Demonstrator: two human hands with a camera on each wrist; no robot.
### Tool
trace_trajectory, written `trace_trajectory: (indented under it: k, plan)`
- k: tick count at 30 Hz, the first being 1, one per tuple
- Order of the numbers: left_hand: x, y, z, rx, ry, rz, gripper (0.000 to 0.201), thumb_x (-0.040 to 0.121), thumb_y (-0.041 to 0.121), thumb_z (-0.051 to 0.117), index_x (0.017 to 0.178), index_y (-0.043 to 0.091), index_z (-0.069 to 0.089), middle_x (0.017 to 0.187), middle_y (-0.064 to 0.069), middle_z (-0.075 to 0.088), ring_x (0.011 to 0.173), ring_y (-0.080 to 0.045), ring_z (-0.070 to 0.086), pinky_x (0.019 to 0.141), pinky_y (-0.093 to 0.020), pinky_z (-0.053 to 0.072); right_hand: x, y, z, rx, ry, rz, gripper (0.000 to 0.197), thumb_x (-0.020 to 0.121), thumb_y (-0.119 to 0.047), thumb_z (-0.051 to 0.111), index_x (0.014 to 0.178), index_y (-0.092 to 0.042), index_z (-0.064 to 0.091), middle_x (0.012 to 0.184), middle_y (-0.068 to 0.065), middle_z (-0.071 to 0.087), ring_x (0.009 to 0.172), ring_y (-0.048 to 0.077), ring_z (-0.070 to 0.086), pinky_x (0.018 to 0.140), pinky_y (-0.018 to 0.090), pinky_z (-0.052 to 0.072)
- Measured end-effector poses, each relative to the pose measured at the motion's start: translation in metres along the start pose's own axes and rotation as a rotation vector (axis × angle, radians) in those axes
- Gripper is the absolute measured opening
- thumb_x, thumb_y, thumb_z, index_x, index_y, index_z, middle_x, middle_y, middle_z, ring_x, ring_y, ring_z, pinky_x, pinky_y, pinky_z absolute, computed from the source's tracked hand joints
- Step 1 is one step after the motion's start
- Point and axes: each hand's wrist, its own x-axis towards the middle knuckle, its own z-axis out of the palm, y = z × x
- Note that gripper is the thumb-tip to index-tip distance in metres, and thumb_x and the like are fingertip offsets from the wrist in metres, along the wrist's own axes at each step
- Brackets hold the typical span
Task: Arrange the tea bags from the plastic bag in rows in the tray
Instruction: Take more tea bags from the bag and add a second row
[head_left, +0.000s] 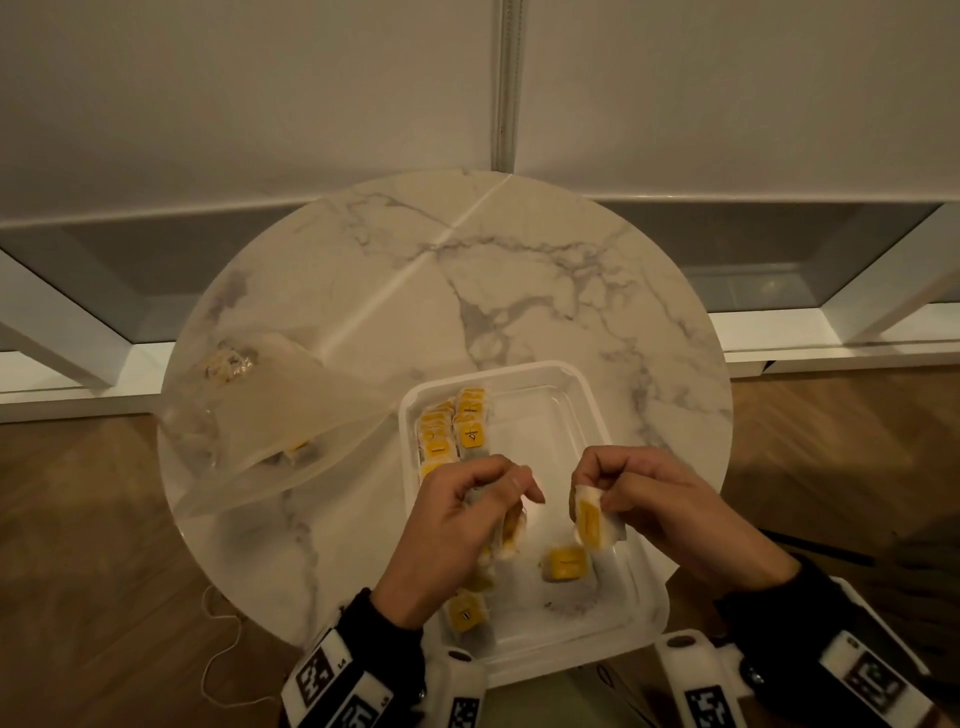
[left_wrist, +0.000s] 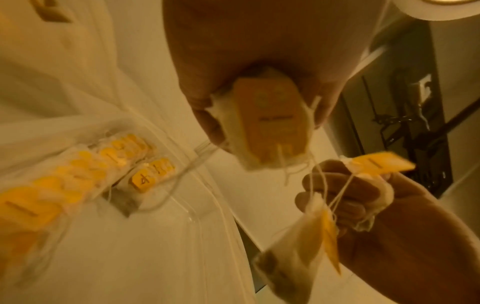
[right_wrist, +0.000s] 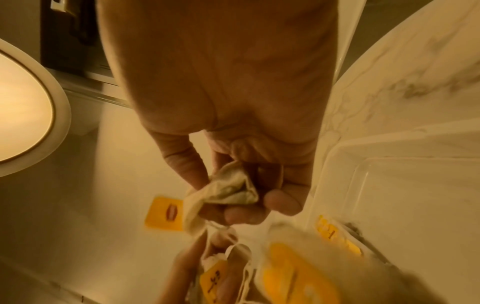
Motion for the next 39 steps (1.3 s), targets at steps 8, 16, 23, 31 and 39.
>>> trace_trajectory:
  k: [8, 16, 23, 31, 39]
  plan:
    - [-0.005, -0.003, 0.006, 0.075, -0.083, 0.04, 0.014, 0.082, 0.029, 0.073, 0.093, 0.022, 0.078, 0.074, 0.002, 0.071, 0.069, -0.014, 0.066, 0.071, -0.027, 0.054, -0.002, -0.004, -0.005, 0.026, -0.078, 0.011, 0.017, 0.065, -0.028, 0.052, 0.066, -0.02, 0.066, 0.074, 0.01, 0.06, 0.072, 0.019, 0.052, 0.067, 0.028, 0.042]
    - [-0.005, 0.002, 0.01, 0.186, -0.151, 0.145, 0.01, 0.083, 0.025, 0.078, 0.089, 0.018, 0.079, 0.073, 0.013, 0.069, 0.067, -0.011, 0.065, 0.066, -0.025, 0.05, 0.0, -0.001, -0.008, 0.202, -0.09, 0.024, 0.015, 0.062, -0.021, 0.052, 0.063, -0.01, 0.062, 0.068, 0.015, 0.06, 0.063, 0.02, 0.054, 0.059, 0.028, 0.045]
    - [-0.006, 0.001, 0.019, 0.275, -0.127, 0.237, 0.016, 0.082, 0.035, 0.076, 0.085, 0.02, 0.079, 0.079, 0.013, 0.073, 0.073, -0.008, 0.068, 0.069, -0.035, 0.055, -0.002, 0.003, -0.009, 0.273, -0.072, 0.04, 0.016, 0.064, -0.019, 0.053, 0.065, -0.004, 0.059, 0.068, 0.018, 0.057, 0.061, 0.022, 0.054, 0.058, 0.028, 0.046]
    - [-0.004, 0.003, 0.018, 0.324, -0.097, 0.258, 0.007, 0.08, 0.025, 0.073, 0.078, 0.02, 0.076, 0.074, 0.015, 0.07, 0.069, -0.004, 0.066, 0.066, -0.023, 0.052, -0.01, 0.002, -0.013, 0.287, -0.033, 0.048, 0.016, 0.064, -0.022, 0.054, 0.064, -0.008, 0.063, 0.067, 0.015, 0.058, 0.06, 0.018, 0.054, 0.057, 0.026, 0.048]
    - [-0.005, 0.006, 0.019, 0.431, -0.104, 0.276, 0.013, 0.081, 0.036, 0.074, 0.09, 0.028, 0.079, 0.071, 0.029, 0.063, 0.069, 0.007, 0.061, 0.066, -0.018, 0.048, -0.013, 0.003, -0.015, 0.37, -0.031, 0.051, 0.014, 0.064, -0.018, 0.053, 0.064, -0.006, 0.062, 0.069, 0.017, 0.058, 0.061, 0.018, 0.054, 0.057, 0.027, 0.048]
